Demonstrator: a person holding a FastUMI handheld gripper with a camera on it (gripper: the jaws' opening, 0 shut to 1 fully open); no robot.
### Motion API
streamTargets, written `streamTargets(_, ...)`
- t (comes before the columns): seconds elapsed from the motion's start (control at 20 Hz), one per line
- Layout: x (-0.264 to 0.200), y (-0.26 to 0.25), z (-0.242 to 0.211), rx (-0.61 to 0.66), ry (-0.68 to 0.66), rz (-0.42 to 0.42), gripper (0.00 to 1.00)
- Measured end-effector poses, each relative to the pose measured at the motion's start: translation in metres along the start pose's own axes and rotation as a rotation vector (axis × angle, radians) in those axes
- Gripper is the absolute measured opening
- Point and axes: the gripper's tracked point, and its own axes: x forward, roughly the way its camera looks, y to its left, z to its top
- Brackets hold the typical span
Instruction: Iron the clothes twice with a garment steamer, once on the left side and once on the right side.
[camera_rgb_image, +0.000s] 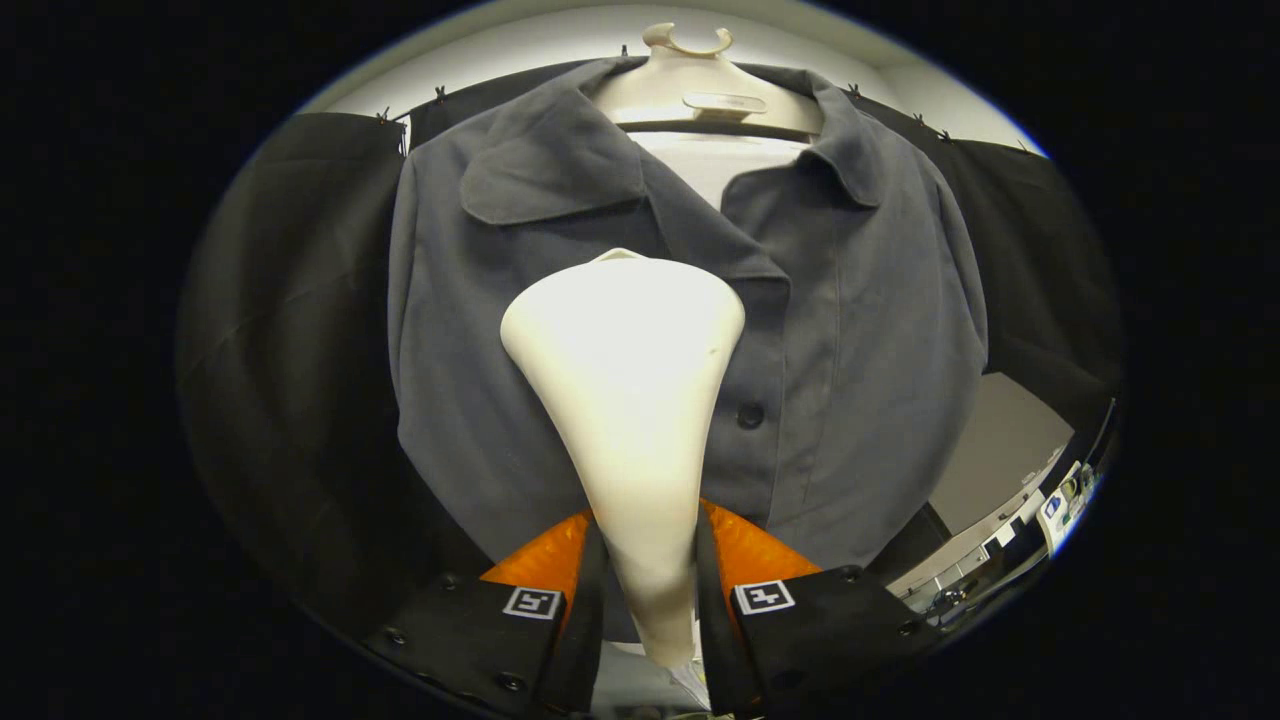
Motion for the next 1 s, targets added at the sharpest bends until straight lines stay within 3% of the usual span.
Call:
streamTargets(0.55,0.019,-0.011,-0.051,0.013,0.119,-0.028,0.49)
streamTargets(1.0,0.029,-0.028,-0.119,0.003,0.228,-0.014,0.49)
